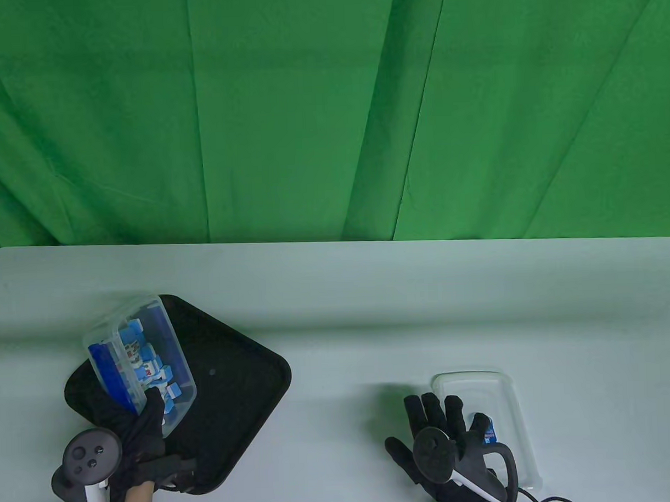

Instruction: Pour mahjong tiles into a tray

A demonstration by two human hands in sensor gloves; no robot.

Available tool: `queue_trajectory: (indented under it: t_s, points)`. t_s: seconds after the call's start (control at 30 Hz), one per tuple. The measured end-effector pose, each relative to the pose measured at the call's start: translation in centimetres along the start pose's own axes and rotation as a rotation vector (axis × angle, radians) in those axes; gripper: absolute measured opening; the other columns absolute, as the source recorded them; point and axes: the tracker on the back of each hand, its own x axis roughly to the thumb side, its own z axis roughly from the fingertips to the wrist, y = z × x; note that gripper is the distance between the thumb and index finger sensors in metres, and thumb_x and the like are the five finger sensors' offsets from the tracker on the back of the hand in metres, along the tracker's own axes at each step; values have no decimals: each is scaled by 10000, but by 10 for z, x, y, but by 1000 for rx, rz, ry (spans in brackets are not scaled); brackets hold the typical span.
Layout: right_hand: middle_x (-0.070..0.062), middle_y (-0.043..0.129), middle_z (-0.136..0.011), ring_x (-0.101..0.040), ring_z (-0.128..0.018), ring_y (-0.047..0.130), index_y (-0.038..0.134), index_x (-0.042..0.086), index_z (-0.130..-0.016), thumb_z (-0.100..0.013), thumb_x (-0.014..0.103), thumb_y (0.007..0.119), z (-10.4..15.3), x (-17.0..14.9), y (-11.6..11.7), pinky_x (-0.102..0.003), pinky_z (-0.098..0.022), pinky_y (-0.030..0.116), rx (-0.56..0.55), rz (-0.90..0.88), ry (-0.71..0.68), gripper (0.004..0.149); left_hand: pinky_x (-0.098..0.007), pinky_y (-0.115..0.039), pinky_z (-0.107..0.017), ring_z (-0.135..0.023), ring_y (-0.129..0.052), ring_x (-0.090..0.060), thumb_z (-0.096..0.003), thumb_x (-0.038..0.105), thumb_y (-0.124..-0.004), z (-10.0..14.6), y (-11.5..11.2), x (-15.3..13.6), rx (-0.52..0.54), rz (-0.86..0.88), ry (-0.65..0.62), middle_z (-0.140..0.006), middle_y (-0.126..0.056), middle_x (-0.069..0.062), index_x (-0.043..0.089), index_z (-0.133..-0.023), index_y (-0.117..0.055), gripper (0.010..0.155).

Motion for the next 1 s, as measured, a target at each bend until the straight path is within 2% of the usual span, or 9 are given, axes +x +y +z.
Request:
queue_trajectory:
  t_s: [1.0]
  points:
    - [-213, 344, -1297, -573, -1136, 299, 287, 165, -1248, -630, 709, 453, 0, 1, 0, -838, -689, 251, 0, 5, 3, 840, -699, -642, -587, -877, -683, -596, -581, 388, -787, -1, -2, 4, 28, -163, -67, -1063, -456, -406, -121, -1087, -145, 963]
